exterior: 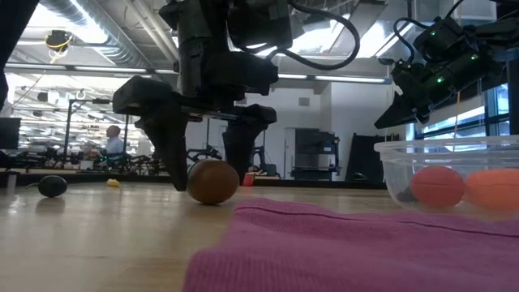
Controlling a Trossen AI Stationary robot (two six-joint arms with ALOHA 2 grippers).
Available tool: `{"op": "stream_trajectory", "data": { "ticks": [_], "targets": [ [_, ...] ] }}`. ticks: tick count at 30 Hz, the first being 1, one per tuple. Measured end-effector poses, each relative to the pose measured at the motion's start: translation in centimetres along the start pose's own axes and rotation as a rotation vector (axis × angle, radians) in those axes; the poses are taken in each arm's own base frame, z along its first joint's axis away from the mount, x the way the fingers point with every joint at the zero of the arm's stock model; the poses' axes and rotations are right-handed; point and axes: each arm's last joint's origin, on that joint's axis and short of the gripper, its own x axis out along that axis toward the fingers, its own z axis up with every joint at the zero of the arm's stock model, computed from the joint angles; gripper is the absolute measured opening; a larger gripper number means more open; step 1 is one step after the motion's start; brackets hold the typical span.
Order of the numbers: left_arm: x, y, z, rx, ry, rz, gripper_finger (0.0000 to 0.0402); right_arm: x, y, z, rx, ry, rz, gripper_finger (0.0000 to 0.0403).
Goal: Pick and placing Produce into tupperware
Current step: Put the kiwi into the transparent bin
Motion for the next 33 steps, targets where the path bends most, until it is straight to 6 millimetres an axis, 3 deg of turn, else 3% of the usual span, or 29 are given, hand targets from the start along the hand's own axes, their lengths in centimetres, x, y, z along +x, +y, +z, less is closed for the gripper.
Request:
{"op": "stream_trajectory", "data": {
  "ticks": [12,26,33],
  "targets": [
    [0.8,-0.4,-0.7,-0.008,0.032,-0.019,0.0344,0.0,0.0,0.0,-0.003,0.0,0.0,0.0046],
    [1.3,-0.7,-0.9,-0.076,0.029,-0.018,0.025,0.0,0.0,0.0,-0.003,0.0,0.0,0.0046],
    [1.3,-0.3,-0.4,-0.216,-0.033,0.017,0.0243,0.0,0.0,0.0,-0.003,0.0,0.0,0.0046]
  ]
}}
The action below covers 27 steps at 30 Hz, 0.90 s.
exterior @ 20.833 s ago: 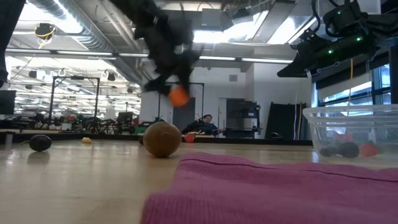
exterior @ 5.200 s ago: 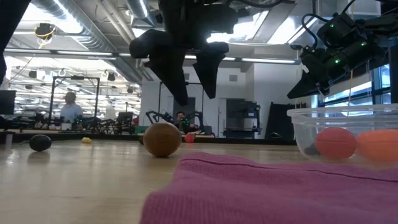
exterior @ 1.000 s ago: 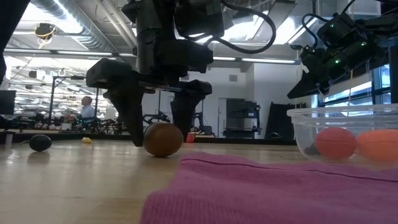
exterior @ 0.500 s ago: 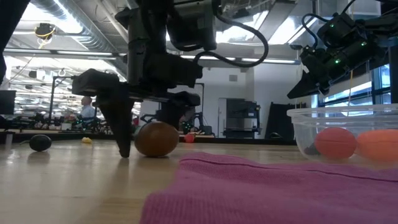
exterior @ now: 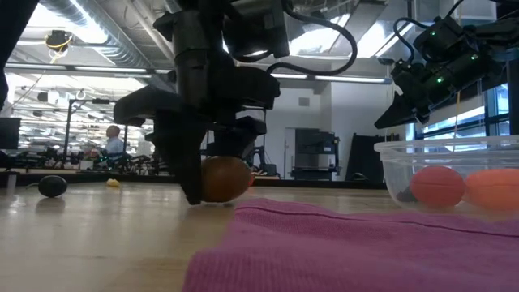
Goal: Pick and placing Produce into tupperware
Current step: Put the kiwi into the transparent bin
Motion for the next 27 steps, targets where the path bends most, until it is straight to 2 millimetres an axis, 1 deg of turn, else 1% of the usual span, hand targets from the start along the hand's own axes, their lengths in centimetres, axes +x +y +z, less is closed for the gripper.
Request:
{"op": "stream_trajectory", "data": {
  "ticks": [7,13,15,19,23,25,27],
  "targets": [
    [-0.1,0.2,0.1,-0.082,-0.004,0.002,0.0237,0.0,0.0,0.0,0.0,0.0,0.0,0.0046],
    [-1.9,2.3,1.6,-0.245,-0.102,0.035,0.024,0.0,0.0,0.0,0.004,0.0,0.0,0.0046],
    [-2.8,3.1,2.2,-0.271,-0.142,0.048,0.0239,0.0,0.0,0.0,0.005,0.0,0.0,0.0046],
    [-5.2,5.4,3.9,-0.302,-0.291,0.1,0.0238,0.0,0.0,0.0,0.005,0.0,0.001,0.0046],
    [-7.4,7.8,5.6,-0.32,-0.502,0.205,0.0241,0.0,0.0,0.0,0.006,0.0,0.001,0.0046],
    [-8.6,8.7,6.3,-0.327,-0.606,0.271,0.0241,0.0,0.0,0.0,0.007,0.0,0.0,0.0046],
    [-9.3,9.3,6.9,-0.33,-0.704,0.304,0.0239,0.0,0.0,0.0,0.008,-0.001,0.001,0.0046]
  ]
}}
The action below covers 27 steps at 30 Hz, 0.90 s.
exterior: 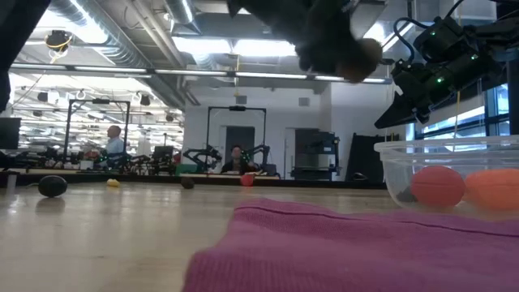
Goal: Pick and placing Produce into tupperware
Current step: Put the kiwi into the transparent bin
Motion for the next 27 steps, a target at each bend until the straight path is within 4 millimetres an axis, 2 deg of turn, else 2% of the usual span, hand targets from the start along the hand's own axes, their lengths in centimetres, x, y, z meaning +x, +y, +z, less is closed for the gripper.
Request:
{"op": "stream_trajectory", "data": {
  "ticks": [4,6,11,17,22,27],
  "targets": [
    [0.7,-0.3,0.9,-0.021,-0.126,-0.002,0.0238,0.0,0.0,0.0,0.022,0.0,0.0,0.0046],
    [1.7,-0.7,0.7,-0.035,-0.162,-0.006,0.0239,0.0,0.0,0.0,0.025,0.0,0.0,0.0046],
    [5.0,-1.9,-1.3,-0.087,-0.157,-0.024,0.0239,0.0,0.0,0.0,0.026,0.0,0.0,0.0046],
    [7.6,-2.3,-3.7,-0.123,-0.091,-0.03,0.024,0.0,0.0,0.0,0.029,0.0,0.0,0.0046],
    [8.7,-2.7,-4.9,-0.164,-0.054,-0.079,0.024,0.0,0.0,0.0,0.051,0.0,0.0,0.0046],
    [8.8,-2.8,-5.0,-0.185,-0.059,-0.092,0.0241,0.0,0.0,0.0,0.05,0.0,0.0,0.0046]
  ]
}}
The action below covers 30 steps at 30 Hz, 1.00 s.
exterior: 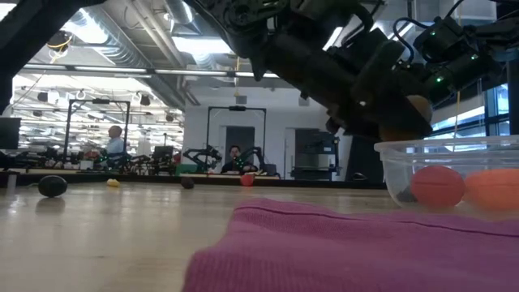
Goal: Pick and placing Produce into tupperware
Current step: Put the kiwi into the transparent bin
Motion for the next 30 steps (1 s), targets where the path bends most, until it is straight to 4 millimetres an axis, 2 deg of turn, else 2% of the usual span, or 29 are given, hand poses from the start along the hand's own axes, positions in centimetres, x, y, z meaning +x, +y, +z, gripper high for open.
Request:
{"op": "stream_trajectory", "data": {
  "ticks": [12,23,30],
  "targets": [
    [0.0,-0.7,0.9,0.008,-0.099,-0.017,0.0249,0.0,0.0,0.0,-0.004,0.001,0.0,0.0046],
    [0.0,-0.7,0.9,0.006,-0.096,-0.015,0.0254,0.0,0.0,-0.4,-0.021,0.038,-0.001,0.0046],
    [0.0,-1.7,0.7,0.016,-0.089,-0.033,0.0252,0.0,0.0,-0.4,-0.021,0.038,-0.001,0.0046]
  ]
}}
